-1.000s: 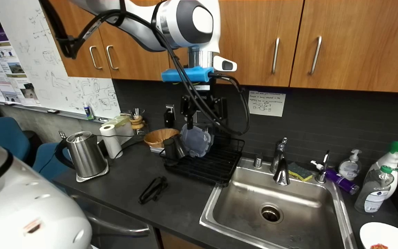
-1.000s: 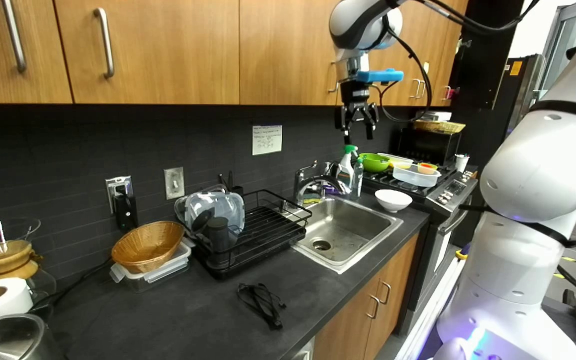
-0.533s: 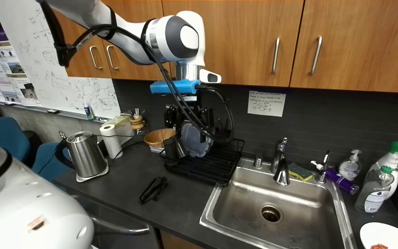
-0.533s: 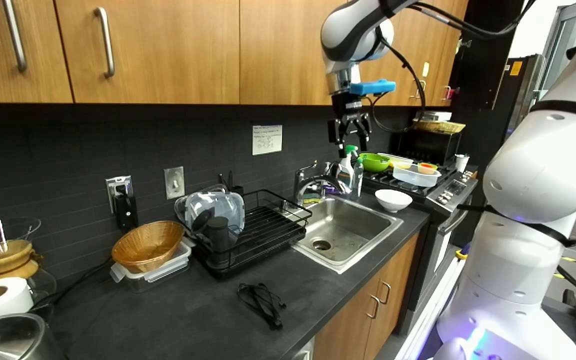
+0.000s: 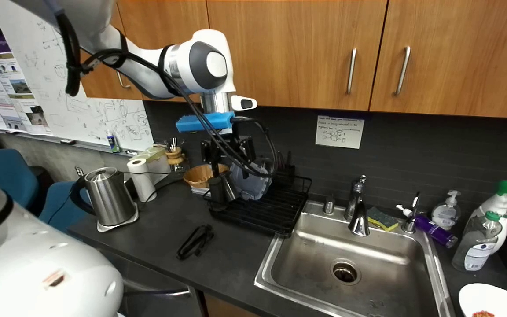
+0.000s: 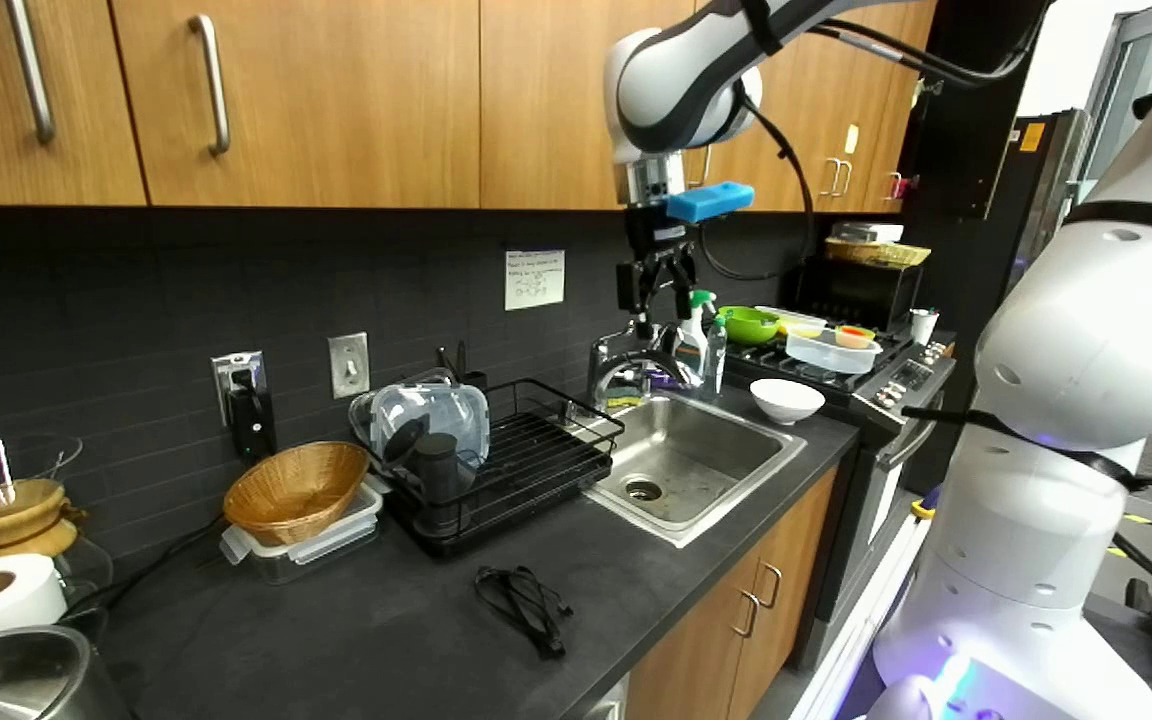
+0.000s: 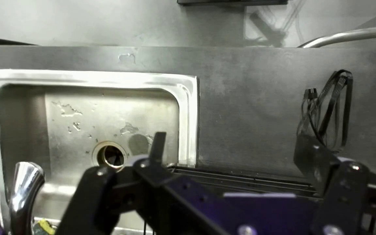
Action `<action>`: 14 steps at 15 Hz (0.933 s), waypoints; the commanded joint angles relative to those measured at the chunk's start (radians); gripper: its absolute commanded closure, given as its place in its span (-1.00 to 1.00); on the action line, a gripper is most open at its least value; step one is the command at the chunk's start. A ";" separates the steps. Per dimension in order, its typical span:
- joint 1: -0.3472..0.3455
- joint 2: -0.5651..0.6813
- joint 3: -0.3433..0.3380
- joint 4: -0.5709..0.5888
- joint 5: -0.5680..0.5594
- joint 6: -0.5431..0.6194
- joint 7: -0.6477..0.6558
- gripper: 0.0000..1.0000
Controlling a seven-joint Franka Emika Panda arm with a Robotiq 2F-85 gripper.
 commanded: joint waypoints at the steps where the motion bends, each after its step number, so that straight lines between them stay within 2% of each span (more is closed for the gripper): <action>1: 0.031 0.040 0.038 0.005 -0.025 0.067 0.041 -1.00; 7: 0.081 0.160 0.090 0.035 -0.025 0.179 0.064 -1.00; 14: 0.092 0.332 0.083 0.011 -0.045 0.328 0.042 -1.00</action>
